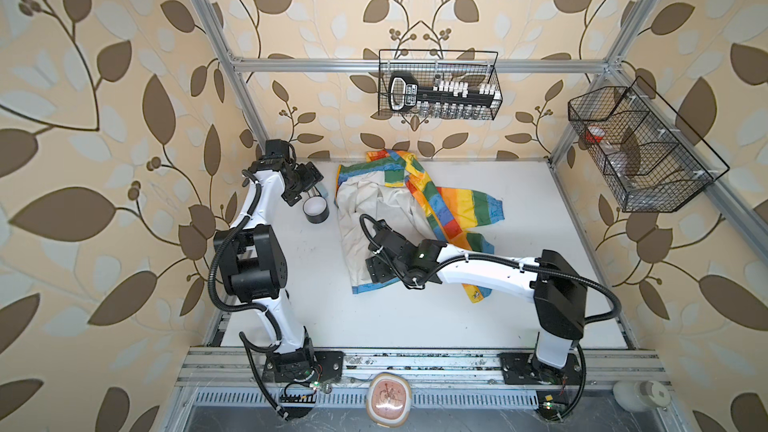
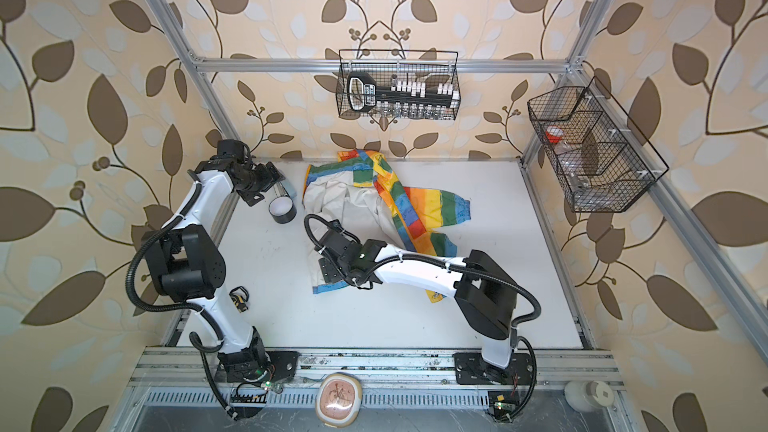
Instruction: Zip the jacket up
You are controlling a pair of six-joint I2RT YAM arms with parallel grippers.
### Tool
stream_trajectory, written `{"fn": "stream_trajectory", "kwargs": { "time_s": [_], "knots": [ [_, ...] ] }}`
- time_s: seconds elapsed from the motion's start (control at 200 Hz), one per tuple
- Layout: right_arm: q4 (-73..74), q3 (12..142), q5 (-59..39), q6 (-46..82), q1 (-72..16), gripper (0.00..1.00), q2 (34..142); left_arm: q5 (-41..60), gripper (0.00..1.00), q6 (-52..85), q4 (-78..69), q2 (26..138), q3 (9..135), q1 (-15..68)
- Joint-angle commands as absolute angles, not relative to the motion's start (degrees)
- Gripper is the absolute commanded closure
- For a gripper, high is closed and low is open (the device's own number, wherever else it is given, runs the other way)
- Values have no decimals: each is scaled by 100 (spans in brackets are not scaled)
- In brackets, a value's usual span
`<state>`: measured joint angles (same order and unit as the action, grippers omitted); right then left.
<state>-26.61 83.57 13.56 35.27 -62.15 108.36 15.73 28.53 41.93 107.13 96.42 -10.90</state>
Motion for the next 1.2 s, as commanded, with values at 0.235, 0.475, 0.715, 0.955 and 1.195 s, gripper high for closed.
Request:
{"fn": "stream_trajectory", "kwargs": {
  "time_s": [0.235, 0.475, 0.715, 0.955, 1.195],
  "knots": [
    [-2973, 9192, 1318, 3533, -6253, 22, 11824, 2263, 12, 2979, 3708, 11607, 10290, -1042],
    [-2971, 9283, 1121, 3589, -6329, 19, 12194, 1923, 13, 2699, 3735, 12329, 11208, -705],
    [-2816, 9067, 1059, 3624, -6323, 27, 12260, 749, 18, 2226, 4700, 13526, 13168, -261],
    [-2571, 8650, 890, 3663, -6182, 62, 12043, 454, 21, 2240, 4706, 14146, 13680, -247],
    [-2403, 8143, 793, 3721, -6042, 94, 11598, 535, 30, 2241, 4696, 14589, 14049, -157]
  ]
}}
